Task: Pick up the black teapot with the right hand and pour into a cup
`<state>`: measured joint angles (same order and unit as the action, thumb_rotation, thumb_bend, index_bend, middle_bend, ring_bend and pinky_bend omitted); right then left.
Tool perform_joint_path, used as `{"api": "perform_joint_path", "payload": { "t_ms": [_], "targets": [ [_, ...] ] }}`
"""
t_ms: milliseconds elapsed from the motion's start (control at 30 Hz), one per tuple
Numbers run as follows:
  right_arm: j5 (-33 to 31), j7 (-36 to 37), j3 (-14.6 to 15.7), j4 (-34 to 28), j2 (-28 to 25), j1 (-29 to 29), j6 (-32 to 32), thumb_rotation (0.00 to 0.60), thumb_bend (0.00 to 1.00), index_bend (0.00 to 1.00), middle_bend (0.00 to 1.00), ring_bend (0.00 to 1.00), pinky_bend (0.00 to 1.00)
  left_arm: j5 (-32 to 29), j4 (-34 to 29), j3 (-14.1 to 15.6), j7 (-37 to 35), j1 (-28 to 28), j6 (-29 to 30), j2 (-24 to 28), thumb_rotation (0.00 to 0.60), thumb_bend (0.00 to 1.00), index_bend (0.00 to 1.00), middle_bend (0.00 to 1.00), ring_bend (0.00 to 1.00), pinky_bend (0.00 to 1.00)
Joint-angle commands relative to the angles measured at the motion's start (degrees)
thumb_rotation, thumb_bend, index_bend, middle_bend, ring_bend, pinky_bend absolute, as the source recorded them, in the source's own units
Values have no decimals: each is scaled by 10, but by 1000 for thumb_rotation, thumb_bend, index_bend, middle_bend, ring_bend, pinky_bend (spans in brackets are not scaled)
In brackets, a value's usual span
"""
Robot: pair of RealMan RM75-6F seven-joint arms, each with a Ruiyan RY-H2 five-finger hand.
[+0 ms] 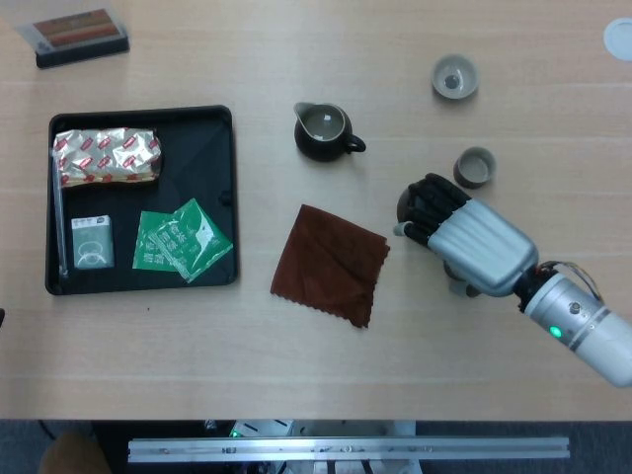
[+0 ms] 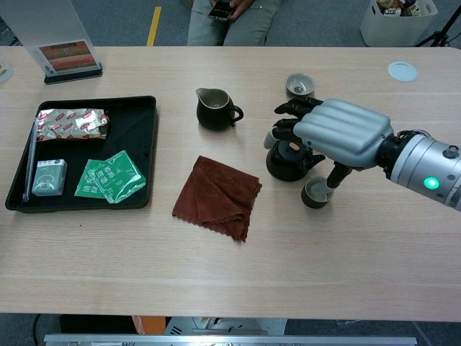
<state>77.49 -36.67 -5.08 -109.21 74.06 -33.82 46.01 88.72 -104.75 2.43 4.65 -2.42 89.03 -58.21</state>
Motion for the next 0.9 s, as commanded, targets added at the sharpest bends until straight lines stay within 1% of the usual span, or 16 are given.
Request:
{"api": "perform_joint_path", "payload": {
  "t_ms": [33,267,433,733,900],
  "targets": [
    [-24,-19,7,23,26,-17,-10,600,0,252,255,44,0,-1,1,0,-2,-1,1,0,600,218,0,0,0,0],
    [-61,-34,16,60,64,-36,-9,600,0,253,255,44,0,-4,5,0,-8,-5,4,3,600,218,0,0,0,0],
    [-75,-36,22,74,78,-47,-6,600,0,252,255,43,0,-5,8,-1,-12,-6,4,3,600,217,0,0,0,0],
    [-93,-37,42,81,78,-60,-2,600,0,252,255,44,0,-8,12,-2,-15,-7,3,2,600,217,0,0,0,0],
    [-90,-30,54,75,69,-60,6,600,0,252,255,73,0,-10,15,-3,-16,-7,1,0,600,217,0,0,0,0]
  ]
}}
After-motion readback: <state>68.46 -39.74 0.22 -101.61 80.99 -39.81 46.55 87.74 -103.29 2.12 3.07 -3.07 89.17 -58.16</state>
